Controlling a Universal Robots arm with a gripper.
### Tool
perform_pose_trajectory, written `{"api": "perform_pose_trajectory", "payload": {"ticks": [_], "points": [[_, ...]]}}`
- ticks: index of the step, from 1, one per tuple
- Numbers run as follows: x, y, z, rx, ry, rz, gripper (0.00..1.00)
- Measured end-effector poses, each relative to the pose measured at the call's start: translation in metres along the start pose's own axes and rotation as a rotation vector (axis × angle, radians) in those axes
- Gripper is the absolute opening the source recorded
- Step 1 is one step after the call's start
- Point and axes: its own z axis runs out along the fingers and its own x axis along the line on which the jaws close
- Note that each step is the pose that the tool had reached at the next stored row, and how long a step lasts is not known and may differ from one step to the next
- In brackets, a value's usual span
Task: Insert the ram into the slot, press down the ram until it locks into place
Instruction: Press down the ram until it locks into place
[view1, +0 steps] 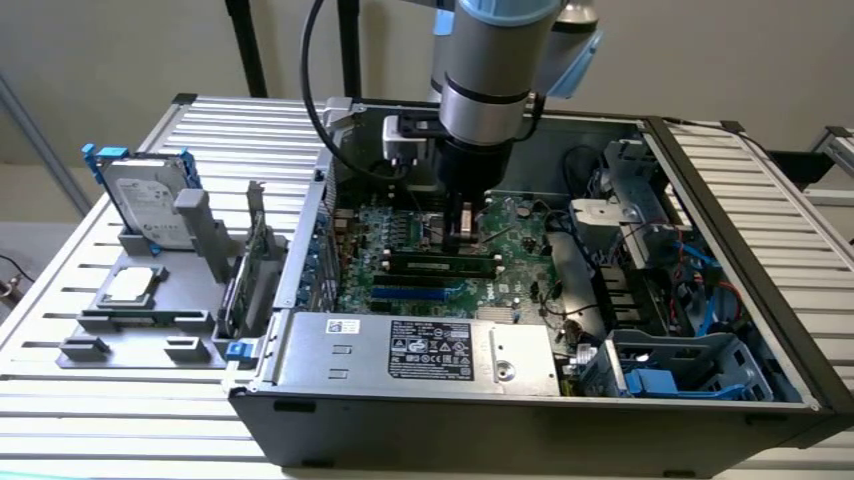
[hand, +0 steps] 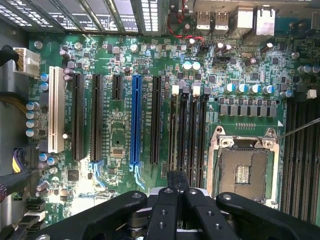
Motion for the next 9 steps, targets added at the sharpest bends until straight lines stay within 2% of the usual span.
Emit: {"api": "perform_pose_trajectory", "payload": {"ticks": [9], "points": [[-0.0005,0.0015,0.0110,0.0000,0.0023,0.000,0.10]]}}
